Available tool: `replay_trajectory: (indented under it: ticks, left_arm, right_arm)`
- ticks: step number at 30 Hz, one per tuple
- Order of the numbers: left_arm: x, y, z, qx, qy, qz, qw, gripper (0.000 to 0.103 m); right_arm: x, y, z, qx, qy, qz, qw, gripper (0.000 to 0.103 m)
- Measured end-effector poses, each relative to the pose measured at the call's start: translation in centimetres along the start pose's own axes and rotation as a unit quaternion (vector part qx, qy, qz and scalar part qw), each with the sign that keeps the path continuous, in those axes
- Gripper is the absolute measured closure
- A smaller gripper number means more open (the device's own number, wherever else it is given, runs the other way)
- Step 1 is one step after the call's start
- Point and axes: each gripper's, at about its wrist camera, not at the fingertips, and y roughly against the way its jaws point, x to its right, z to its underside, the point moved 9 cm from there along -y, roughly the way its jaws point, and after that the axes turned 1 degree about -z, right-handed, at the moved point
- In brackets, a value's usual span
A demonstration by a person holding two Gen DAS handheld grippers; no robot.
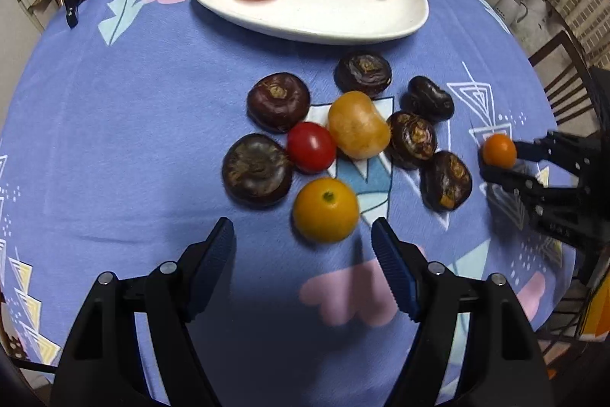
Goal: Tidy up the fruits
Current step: 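Grasp an orange with the right tool while the left tool grasps a yellow-orange fruit, then lower both fruits onto the white plate and open both tools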
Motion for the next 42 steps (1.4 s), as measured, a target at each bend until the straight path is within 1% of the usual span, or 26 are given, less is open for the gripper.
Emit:
replay_trajectory:
  ticks: [3,6,7,8,9,10,11,13,15,21,24,25,27,30,33,36,39,42]
  left_arm:
    - [0.6,-0.3,-0.4,0.001,0.006,0.004,1.0,0.03]
    - [0.8,-0.8,-0.4,-0.006,0.018,0.002,0.9998,0.032]
    - [0.7,-1.1,-0.4,-0.011,0.023,-0.004,0.9997,0.037]
    - [0.7,-1.4,-0.3,-0.019,0.024,-0.006,0.9995,0.053]
    - [0.7,-1.6,-0.4,-0.019,0.024,-0.012,0.9995,0.055]
    - [0.7,-1.5,-0.6,-0.014,0.023,-0.01,0.9996,0.066]
    - [0.8,-1.5,-0.6,-0.016,0.026,-0.002,0.9995,0.067]
    - [0.6,-1.6,-0.6,-0.017,0.032,0.001,0.9993,0.067]
    - [0.5,-1.4,-0.5,-0.015,0.026,-0.002,0.9996,0.067]
    - [0.8,0.2,-0.2,-0.003,0.009,0.007,0.9999,0.067]
    - [0.3,1.4,-1.3,0.007,0.008,0.002,0.9999,0.067]
    - [0.3,2.0,-1.4,0.014,0.008,-0.001,0.9999,0.067]
    - [-0.1,3.0,-2.8,0.03,0.005,-0.005,0.9995,0.067]
    - [-0.9,4.9,-5.7,0.061,-0.005,-0.021,0.9979,0.067]
    - [-1.4,7.0,-9.3,0.095,-0.013,-0.036,0.9947,0.067]
    - [-1.6,9.1,-12.1,0.124,-0.022,-0.047,0.991,0.067]
    - [-1.4,10.7,-14.9,0.146,-0.023,-0.057,0.9873,0.067]
    - [-1.2,11.2,-16.3,0.154,-0.017,-0.056,0.9864,0.067]
  right_arm:
    - [-0.2,0.3,0.2,-0.001,0.003,0.0,1.0,0.064]
    - [-0.1,0.4,0.4,-0.003,-0.002,-0.004,1.0,0.064]
    - [-0.1,0.5,0.7,-0.001,-0.004,-0.006,1.0,0.064]
    - [-0.1,0.6,0.7,-0.001,-0.005,-0.008,1.0,0.064]
    - [-0.1,0.5,0.6,0.0,-0.005,-0.008,1.0,0.064]
    - [-0.1,0.5,0.6,0.001,-0.006,-0.009,1.0,0.064]
    - [-0.2,0.6,0.6,0.003,-0.008,-0.011,1.0,0.064]
    - [-0.3,0.8,0.7,0.006,-0.012,-0.016,1.0,0.064]
    - [-0.4,1.1,0.6,0.011,-0.014,-0.019,1.0,0.064]
    - [-0.4,1.4,0.9,0.011,-0.025,-0.023,0.999,0.064]
    - [-0.6,1.8,0.7,0.014,-0.036,-0.031,0.999,0.064]
    - [-0.7,2.2,0.2,0.019,-0.041,-0.035,0.998,0.064]
    - [-0.8,3.1,-0.8,0.032,-0.046,-0.042,0.998,0.064]
    - [-1.0,5.1,-3.6,0.065,-0.047,-0.049,0.996,0.064]
    - [-1.2,7.5,-7.0,0.108,-0.041,-0.047,0.992,0.064]
    - [-1.5,10.3,-11.0,0.157,-0.035,-0.049,0.986,0.064]
    - [-1.5,12.1,-13.8,0.191,-0.04,-0.055,0.979,0.064]
    - [-1.4,13.5,-16.4,0.22,-0.046,-0.058,0.973,0.064]
